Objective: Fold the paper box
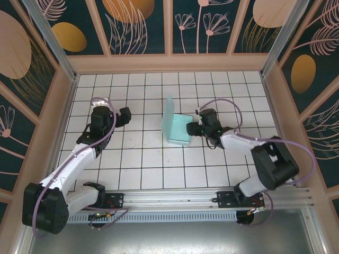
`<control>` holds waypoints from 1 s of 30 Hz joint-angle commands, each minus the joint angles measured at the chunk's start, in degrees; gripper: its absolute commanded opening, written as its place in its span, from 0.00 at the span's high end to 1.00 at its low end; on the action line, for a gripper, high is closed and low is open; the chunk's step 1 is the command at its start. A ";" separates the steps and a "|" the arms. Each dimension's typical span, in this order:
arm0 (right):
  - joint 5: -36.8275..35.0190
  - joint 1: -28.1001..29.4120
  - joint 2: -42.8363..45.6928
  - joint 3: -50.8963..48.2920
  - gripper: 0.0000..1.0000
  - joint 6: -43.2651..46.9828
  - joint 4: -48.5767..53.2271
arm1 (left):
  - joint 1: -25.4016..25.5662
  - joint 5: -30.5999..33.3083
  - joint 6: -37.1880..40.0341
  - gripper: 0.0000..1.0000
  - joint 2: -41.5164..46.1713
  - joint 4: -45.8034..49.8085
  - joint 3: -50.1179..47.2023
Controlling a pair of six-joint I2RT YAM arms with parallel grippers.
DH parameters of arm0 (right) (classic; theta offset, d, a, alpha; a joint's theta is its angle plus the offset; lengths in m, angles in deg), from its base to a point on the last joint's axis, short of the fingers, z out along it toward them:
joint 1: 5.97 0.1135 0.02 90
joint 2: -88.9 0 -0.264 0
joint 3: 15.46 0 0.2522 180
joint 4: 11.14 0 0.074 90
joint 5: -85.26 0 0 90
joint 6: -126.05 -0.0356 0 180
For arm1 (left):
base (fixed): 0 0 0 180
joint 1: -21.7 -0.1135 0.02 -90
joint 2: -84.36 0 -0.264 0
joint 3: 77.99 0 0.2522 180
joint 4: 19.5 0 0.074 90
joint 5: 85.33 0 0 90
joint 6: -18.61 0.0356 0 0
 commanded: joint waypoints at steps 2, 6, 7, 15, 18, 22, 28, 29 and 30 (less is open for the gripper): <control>0.61 -1.31 7.99 -8.01 0.28 -5.06 -7.89 | -0.24 -1.94 -0.43 0.01 -0.99 -2.81 -0.24; 2.00 -1.45 9.70 -11.82 0.38 -6.62 -5.33 | -0.32 -2.75 -0.39 0.01 -2.25 -3.68 0.10; 2.10 -1.31 9.62 -12.52 0.41 -6.89 -5.22 | -0.30 -2.84 -0.30 0.01 -2.53 -3.71 0.25; 3.11 5.97 4.40 -11.51 0.59 -7.83 -7.52 | -0.24 -3.20 0.04 0.01 -2.87 -3.72 0.33; 2.99 10.23 -0.12 -8.10 0.59 -8.61 -8.92 | -0.30 -2.86 0.27 0.02 -2.54 -3.18 0.20; 3.86 15.13 -6.97 -2.47 0.59 -9.10 -11.16 | -0.31 -3.54 -0.32 0.01 -2.10 -3.04 0.05; 5.44 19.85 -17.88 8.88 0.57 -8.45 -14.45 | -0.32 -3.23 -2.56 0.01 -1.53 -2.85 -0.03; 5.45 20.15 -18.70 10.14 0.56 -8.12 -14.19 | -0.26 -2.75 -2.61 0.01 -1.40 -2.39 0.01; 5.44 20.51 -19.12 11.05 0.55 -7.60 -14.03 | -0.24 -2.37 -2.54 0.01 -1.23 -1.86 -0.01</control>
